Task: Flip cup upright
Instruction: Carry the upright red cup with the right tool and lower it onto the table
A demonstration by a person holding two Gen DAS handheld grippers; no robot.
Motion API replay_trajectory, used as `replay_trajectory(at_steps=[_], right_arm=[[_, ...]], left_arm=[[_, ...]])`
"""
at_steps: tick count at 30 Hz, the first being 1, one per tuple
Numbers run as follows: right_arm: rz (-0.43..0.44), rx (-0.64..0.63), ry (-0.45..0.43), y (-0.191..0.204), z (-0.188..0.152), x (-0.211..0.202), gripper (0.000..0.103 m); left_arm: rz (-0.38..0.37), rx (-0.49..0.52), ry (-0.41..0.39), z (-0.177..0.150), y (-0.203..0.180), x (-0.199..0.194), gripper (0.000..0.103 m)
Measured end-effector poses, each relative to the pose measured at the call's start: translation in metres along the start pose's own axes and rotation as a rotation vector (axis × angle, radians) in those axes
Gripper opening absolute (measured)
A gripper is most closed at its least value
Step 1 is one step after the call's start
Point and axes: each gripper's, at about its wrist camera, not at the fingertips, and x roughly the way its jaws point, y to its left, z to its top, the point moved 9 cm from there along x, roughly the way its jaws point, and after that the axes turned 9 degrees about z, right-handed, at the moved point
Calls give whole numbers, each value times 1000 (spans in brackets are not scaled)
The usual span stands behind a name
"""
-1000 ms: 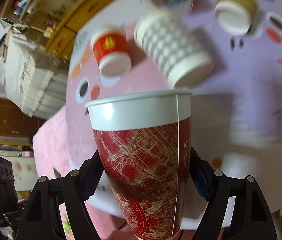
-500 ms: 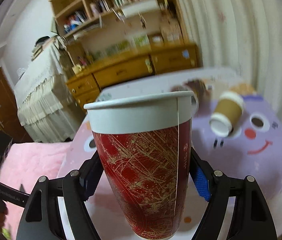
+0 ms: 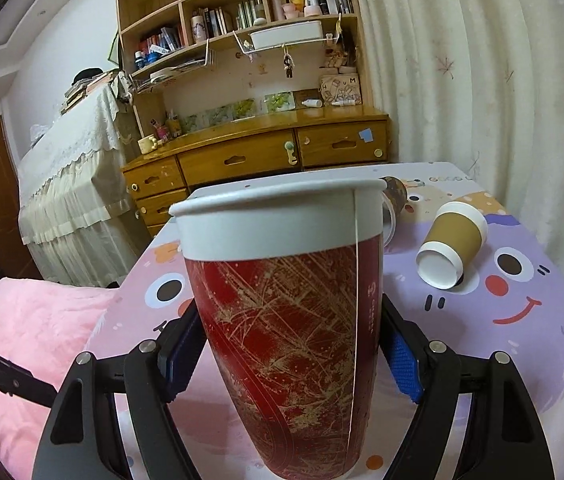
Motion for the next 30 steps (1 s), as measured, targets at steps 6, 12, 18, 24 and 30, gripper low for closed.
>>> replay_trajectory(at_steps=[6,12,18,24,30], right_arm=[[5,-65,24,4,-16,-16,80],[13,-96,68,6,-36,-35,80],[66,-36,171,-5,-47,-33,91],[143,87,228,-23,-48,-41,98],[170,124,248,-41,-26,-88,100]], left_arm=[[-31,25,4,-8,-12,1,81],[-38,49,-3,-21,-22,-1,81],[-35,50,-12,-30,-29,-7,81],[-48,61,-99,-26,-43,-32,81],[-107,-3,-214,-29,-59,-70,81]])
